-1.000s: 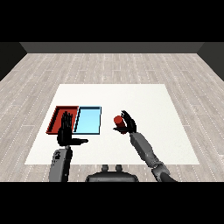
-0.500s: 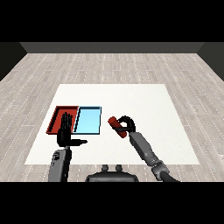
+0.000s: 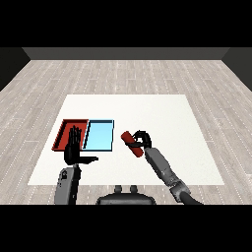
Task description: Pick the red can and put it in the red box
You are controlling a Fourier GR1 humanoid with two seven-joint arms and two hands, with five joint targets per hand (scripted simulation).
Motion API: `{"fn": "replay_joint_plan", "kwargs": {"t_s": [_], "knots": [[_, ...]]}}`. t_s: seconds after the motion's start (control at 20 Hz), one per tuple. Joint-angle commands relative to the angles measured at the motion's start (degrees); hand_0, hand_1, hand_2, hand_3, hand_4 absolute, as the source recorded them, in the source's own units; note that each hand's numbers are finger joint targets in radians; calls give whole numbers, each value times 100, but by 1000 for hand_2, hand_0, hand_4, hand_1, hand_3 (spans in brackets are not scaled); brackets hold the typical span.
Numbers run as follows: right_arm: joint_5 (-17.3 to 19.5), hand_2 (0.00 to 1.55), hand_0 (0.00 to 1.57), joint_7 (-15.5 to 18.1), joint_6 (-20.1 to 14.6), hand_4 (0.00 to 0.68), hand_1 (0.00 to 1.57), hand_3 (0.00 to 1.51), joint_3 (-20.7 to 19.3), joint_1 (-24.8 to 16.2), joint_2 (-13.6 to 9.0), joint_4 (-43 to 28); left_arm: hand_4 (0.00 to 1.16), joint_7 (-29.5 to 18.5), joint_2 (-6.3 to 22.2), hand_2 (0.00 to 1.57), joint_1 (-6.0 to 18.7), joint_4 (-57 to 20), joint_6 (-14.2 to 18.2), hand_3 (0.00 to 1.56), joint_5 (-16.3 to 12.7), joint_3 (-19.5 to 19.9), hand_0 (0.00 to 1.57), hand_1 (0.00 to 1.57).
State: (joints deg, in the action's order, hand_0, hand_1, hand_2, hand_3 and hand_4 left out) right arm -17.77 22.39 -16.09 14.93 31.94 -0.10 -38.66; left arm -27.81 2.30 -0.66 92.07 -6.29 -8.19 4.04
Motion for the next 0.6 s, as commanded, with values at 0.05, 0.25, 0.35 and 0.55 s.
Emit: {"fn": "replay_joint_plan", "kwargs": {"t_s": [0.05, 0.25, 0.35, 0.55], "knots": [[-18, 1470, 1529, 255, -204, 580, 1529, 1395, -8, 158, 9, -26, 0, 201, -29, 0, 93, 104, 13, 0, -113, -7, 0, 0], [275, 1468, 1544, -143, -344, 586, 1544, 1381, -38, -285, 4, -1184, 0, -44, -188, 0, 51, -123, 124, 0, 156, -204, 0, 0], [224, 1458, 1547, -427, -253, 581, 1547, 1383, 45, -557, -408, -2133, 0, 92, -59, 0, -70, 52, -54, 0, 3, -148, 0, 0], [376, 1460, 1515, -630, -217, 608, 1515, 1383, 12, -836, -558, -2879, 0, 106, 101, 0, 138, -67, -2, 0, 184, -89, 0, 0]]}}
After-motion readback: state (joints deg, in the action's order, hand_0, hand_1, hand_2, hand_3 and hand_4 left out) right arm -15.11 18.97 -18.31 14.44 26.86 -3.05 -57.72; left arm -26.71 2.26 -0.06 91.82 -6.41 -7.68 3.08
